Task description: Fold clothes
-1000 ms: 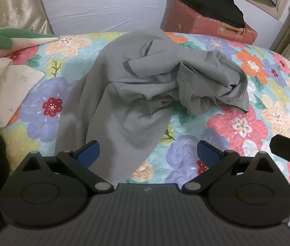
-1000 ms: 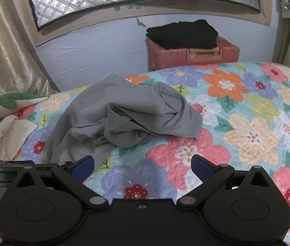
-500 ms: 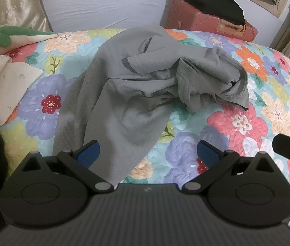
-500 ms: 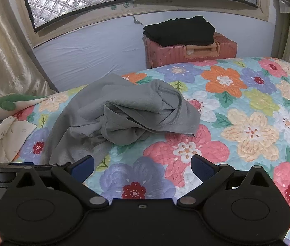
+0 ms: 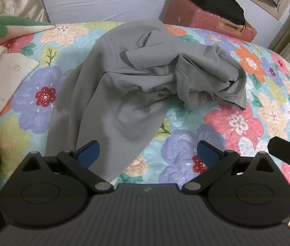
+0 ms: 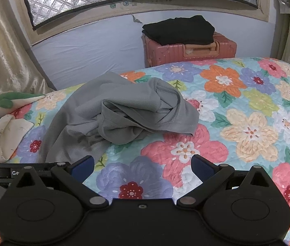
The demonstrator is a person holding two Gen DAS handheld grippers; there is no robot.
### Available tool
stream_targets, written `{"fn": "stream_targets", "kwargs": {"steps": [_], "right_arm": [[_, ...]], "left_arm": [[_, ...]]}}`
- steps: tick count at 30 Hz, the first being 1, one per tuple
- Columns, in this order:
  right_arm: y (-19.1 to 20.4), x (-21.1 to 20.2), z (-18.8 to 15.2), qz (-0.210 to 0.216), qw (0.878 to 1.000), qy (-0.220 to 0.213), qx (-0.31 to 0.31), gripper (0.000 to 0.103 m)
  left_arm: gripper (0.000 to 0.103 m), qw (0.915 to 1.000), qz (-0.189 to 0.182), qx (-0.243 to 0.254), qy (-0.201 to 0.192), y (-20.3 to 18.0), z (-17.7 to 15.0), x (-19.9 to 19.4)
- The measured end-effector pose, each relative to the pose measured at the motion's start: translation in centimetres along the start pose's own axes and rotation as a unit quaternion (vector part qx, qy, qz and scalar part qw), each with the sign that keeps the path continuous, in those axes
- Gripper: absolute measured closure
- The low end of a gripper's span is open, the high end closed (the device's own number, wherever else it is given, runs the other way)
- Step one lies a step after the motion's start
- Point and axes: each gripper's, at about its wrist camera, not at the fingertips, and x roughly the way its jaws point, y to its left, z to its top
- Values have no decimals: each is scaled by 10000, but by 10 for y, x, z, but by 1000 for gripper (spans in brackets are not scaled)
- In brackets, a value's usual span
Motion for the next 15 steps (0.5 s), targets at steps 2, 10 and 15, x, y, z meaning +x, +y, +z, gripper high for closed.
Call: {"fn": "stream_targets", "kwargs": {"steps": [2, 10, 15], "right_arm": [[-1, 2, 1, -8, 10000, 13, 19, 1], [-3, 10, -1, 25, 10000, 53, 75, 1], [-6, 22, -2, 148, 9997, 87, 161, 1]], "left_arm": [[0, 10000, -1, -8, 12, 0, 0, 1], [0, 10000, -82, 30, 46, -3, 0, 5], [0, 9994, -28, 147, -298, -6, 2, 4]]}}
